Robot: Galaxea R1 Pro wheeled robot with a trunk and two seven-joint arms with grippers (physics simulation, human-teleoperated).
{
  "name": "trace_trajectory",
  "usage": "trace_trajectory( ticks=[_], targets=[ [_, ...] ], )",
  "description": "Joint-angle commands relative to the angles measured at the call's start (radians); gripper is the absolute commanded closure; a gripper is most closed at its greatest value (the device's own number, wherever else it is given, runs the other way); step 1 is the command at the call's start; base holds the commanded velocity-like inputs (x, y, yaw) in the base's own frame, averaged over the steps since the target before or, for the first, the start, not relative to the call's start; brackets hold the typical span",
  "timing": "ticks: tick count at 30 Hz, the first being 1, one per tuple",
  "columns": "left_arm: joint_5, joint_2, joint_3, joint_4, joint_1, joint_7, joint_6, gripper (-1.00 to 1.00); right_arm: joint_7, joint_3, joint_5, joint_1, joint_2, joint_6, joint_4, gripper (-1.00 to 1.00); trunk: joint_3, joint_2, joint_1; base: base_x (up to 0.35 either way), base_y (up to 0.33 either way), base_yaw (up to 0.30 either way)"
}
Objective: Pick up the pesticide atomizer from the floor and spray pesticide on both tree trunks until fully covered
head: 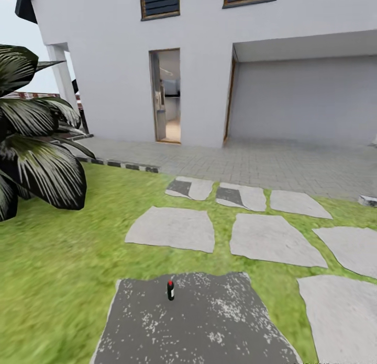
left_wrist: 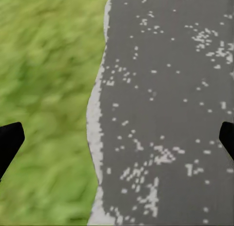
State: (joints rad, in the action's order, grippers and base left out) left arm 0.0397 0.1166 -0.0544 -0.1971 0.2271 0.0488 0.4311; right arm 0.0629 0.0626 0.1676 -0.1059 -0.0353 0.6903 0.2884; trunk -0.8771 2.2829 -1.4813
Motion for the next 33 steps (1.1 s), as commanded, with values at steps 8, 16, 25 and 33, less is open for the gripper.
trace_trajectory(
  ticks=[8, 16, 25, 33],
  targets=[
    [-0.001, 0.000, -0.001, -0.001, 0.000, 0.000, 0.000, -1.00, 0.000, 0.000, 0.000, 0.000, 0.000, 0.000, 0.000, -1.00, 0.000, 0.000, 0.000, 0.040, 0.232, -0.261],
    [-0.003, 0.000, -0.001, -0.001, 0.000, 0.000, 0.001, -1.00, 0.000, 0.000, 0.000, 0.000, 0.000, 0.000, 0.000, -1.00, 0.000, 0.000, 0.000, 0.001, 0.113, -0.261],
    [-0.002, 0.000, -0.001, -0.001, 0.000, 0.000, 0.002, -1.00, 0.000, 0.000, 0.000, 0.000, 0.000, 0.000, 0.000, -1.00, 0.000, 0.000, 0.000, 0.000, 0.004, -0.261],
    [-0.002, 0.000, 0.000, -0.001, 0.000, 0.000, 0.002, -1.00, 0.000, 0.000, 0.000, 0.000, 0.000, 0.000, 0.000, -1.00, 0.000, 0.000, 0.000, 0.000, 0.201, -0.260]
  ],
)
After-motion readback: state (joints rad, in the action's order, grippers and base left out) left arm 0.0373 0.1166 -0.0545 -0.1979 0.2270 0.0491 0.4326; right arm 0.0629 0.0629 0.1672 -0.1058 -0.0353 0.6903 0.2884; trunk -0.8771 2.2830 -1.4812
